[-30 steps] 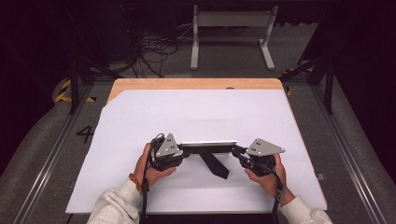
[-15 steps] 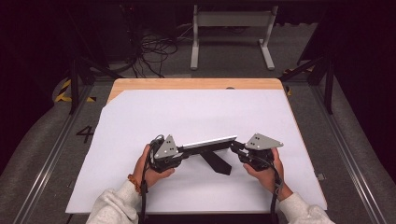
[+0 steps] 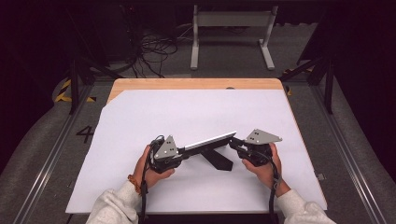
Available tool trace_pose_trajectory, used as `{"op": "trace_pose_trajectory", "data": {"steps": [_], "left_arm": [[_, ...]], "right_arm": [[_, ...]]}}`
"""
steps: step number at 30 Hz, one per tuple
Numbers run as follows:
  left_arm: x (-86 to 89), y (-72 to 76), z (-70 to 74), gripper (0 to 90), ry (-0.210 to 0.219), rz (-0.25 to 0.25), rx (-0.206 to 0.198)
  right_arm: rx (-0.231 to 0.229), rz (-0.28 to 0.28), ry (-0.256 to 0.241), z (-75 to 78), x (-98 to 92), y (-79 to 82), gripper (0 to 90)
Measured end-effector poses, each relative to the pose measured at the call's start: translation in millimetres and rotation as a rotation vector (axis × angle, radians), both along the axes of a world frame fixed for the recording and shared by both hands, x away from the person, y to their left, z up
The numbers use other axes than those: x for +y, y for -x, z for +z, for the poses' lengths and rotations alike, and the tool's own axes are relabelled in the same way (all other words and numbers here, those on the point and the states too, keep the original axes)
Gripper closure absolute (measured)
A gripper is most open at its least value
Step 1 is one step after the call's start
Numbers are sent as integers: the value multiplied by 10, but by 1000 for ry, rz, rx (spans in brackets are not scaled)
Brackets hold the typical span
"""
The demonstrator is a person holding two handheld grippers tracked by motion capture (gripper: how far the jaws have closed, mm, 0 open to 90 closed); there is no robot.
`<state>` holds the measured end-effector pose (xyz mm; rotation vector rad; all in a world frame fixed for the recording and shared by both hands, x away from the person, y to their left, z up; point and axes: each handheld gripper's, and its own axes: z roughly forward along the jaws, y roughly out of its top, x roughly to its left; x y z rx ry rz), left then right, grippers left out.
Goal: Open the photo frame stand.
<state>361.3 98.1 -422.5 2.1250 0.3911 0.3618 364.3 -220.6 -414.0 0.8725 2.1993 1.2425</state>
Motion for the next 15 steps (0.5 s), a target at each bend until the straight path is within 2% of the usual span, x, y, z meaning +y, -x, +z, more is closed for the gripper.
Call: {"op": "trace_pose_trajectory", "data": {"steps": [6, 15], "left_arm": [[-13, 22, 5, 825, -8, -4, -5], [-30, 52, 9, 828, -23, -6, -21]], "right_arm": [[14, -8, -20, -6, 4, -37, 801], [18, -10, -21, -2, 11, -62, 801]]}}
